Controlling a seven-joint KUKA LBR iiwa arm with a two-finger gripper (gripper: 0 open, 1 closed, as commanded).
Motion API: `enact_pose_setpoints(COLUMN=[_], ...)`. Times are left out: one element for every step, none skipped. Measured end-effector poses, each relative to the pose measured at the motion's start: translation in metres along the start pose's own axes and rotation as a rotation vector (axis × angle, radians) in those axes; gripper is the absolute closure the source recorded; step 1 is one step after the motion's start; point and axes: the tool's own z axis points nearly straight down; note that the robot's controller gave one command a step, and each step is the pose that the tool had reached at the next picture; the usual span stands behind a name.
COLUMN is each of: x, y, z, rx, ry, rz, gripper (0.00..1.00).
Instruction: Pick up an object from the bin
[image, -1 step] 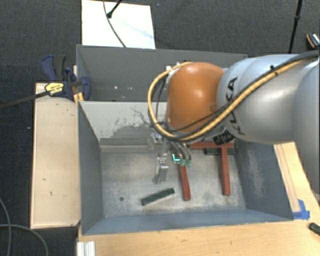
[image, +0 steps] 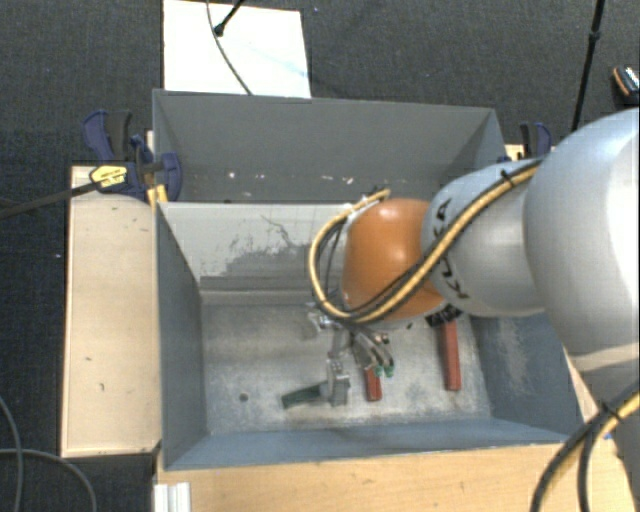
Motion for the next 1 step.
enact_pose_setpoints(x=[0.0439], y=[0.0223], z=[-0.004], rx=[0.0], ry=[-0.01], rz=[-0.133], gripper=[0.0])
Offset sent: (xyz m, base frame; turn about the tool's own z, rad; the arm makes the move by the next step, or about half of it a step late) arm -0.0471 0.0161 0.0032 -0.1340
